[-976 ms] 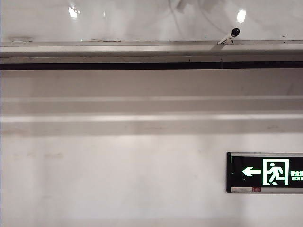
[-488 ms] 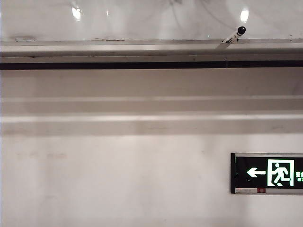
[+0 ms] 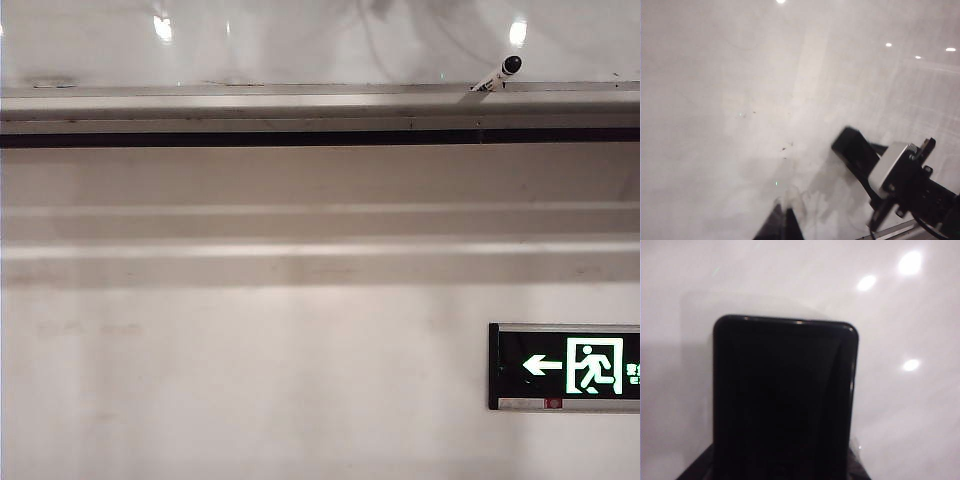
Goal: Wipe the whiteboard clean using the black magnetic whiteboard eraser attached to the whiteboard.
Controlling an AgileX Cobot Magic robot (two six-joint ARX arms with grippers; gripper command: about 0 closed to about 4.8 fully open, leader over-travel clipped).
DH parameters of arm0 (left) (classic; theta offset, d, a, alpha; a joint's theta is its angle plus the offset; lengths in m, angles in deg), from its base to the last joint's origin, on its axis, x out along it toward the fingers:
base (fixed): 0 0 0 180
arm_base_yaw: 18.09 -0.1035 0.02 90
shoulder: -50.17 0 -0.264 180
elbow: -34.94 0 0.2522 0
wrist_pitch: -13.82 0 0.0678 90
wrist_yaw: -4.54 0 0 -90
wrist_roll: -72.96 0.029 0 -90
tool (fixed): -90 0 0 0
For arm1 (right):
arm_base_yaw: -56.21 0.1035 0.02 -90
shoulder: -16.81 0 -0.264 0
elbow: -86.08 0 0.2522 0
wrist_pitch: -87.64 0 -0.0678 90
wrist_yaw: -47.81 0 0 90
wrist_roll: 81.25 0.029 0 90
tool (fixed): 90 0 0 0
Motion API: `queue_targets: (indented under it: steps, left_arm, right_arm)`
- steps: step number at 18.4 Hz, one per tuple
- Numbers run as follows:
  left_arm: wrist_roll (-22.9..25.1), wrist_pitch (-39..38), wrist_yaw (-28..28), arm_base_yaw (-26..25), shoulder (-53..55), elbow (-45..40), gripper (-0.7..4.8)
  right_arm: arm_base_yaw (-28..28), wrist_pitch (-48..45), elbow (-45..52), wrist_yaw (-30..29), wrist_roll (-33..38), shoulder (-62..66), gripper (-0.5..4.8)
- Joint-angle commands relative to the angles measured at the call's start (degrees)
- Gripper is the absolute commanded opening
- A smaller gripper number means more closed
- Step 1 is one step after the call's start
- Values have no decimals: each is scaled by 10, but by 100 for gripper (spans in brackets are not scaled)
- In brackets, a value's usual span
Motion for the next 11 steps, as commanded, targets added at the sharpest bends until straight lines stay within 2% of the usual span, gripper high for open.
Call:
queue_targets:
  steps: [1, 5, 11]
  left_arm:
    - [0, 8, 12, 0, -2, 3, -6]
    - [0, 8, 17, 0, -2, 3, -6]
    - [0, 8, 17, 0, -2, 3, -6]
  right_arm:
    - [-1, 112, -2, 12, 4, -18, 55]
    - [-2, 224, -2, 13, 4, -19, 50]
    - [-2, 255, -2, 40, 4, 23, 38]
